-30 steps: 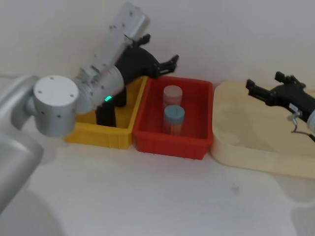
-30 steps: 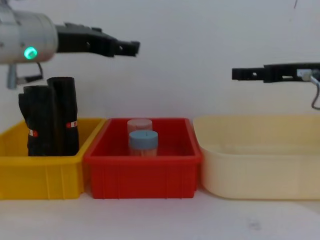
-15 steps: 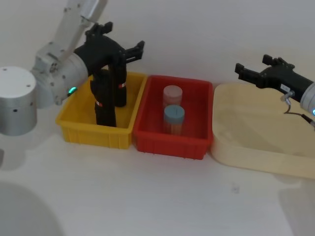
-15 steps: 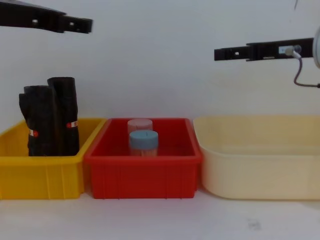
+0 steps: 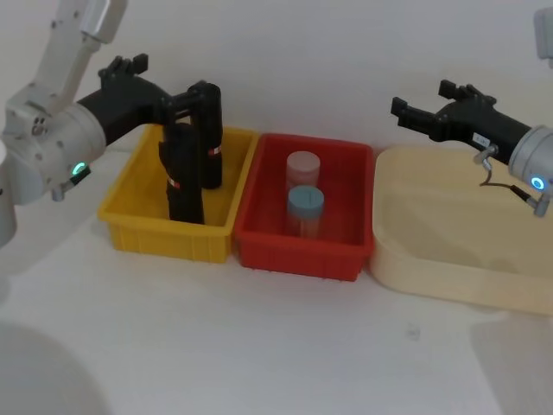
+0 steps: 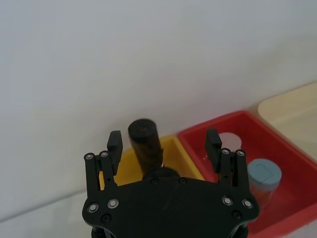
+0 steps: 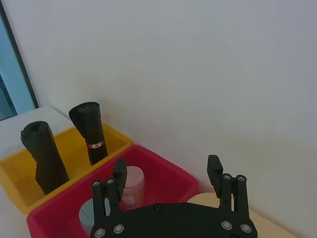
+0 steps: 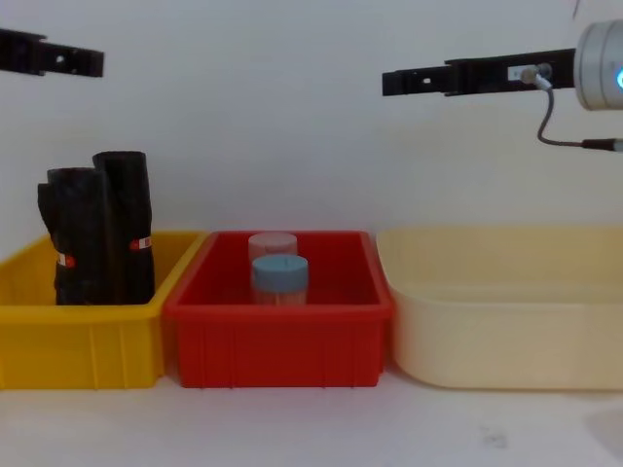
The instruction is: Pick up the garbage bag with the one hand and transfer it to the other hand.
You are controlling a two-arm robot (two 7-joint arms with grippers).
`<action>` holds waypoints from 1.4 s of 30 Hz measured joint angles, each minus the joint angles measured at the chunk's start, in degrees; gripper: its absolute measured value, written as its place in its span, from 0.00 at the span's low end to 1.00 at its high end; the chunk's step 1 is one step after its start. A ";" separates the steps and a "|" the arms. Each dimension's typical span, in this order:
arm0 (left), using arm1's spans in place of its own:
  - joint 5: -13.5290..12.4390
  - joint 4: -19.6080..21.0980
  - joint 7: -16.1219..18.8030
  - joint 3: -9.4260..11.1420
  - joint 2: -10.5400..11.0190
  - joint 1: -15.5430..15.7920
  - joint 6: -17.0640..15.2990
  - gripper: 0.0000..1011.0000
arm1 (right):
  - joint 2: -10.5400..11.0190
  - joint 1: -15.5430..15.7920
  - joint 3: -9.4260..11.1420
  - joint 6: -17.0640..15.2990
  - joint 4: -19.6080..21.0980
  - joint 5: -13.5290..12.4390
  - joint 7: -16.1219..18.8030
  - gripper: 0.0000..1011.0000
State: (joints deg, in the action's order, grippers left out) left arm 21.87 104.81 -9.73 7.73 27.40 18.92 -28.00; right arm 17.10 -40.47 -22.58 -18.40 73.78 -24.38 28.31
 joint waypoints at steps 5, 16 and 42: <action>0.39 -0.02 -0.85 -0.92 0.71 -1.17 -0.26 0.99 | -0.37 -0.58 -0.77 0.09 -0.58 0.08 0.01 0.99; 0.47 -2.48 -4.41 0.34 2.36 -1.40 0.07 0.99 | -0.77 -1.70 -2.02 0.10 -2.15 0.29 -0.18 0.99; 0.93 -3.23 -5.00 -1.36 3.34 -5.43 1.22 0.99 | -0.28 -2.84 -3.35 -0.21 -3.63 -0.96 0.44 0.99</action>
State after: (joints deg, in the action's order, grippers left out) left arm 22.80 101.58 -14.73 6.37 30.74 13.49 -26.78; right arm 16.81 -43.30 -25.94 -18.61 70.15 -25.35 28.75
